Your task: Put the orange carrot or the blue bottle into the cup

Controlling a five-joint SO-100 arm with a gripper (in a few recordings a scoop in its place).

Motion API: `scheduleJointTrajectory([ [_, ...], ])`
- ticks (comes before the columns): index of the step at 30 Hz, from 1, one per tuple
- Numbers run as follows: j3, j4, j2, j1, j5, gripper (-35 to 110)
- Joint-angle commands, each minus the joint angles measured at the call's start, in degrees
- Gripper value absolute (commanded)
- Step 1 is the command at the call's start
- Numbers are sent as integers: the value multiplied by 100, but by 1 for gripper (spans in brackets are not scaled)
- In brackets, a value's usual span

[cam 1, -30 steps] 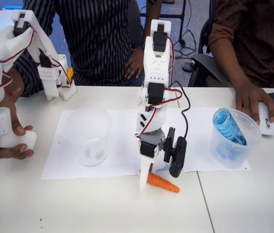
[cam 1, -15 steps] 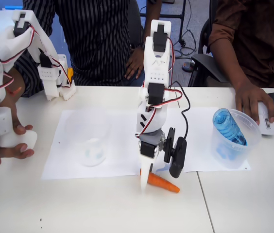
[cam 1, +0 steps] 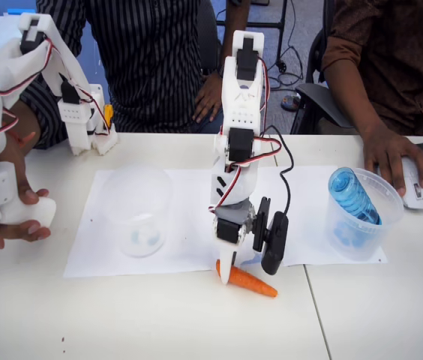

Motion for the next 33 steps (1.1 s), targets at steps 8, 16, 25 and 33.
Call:
scheduleJointTrajectory([
  [8, -264, 88, 237, 62, 9, 11],
  [16, -290, 88, 237, 26, 0, 14],
  [25, -299, 88, 246, 18, -9, 14],
  [33, -272, 387, 958, 18, -9, 14],
])
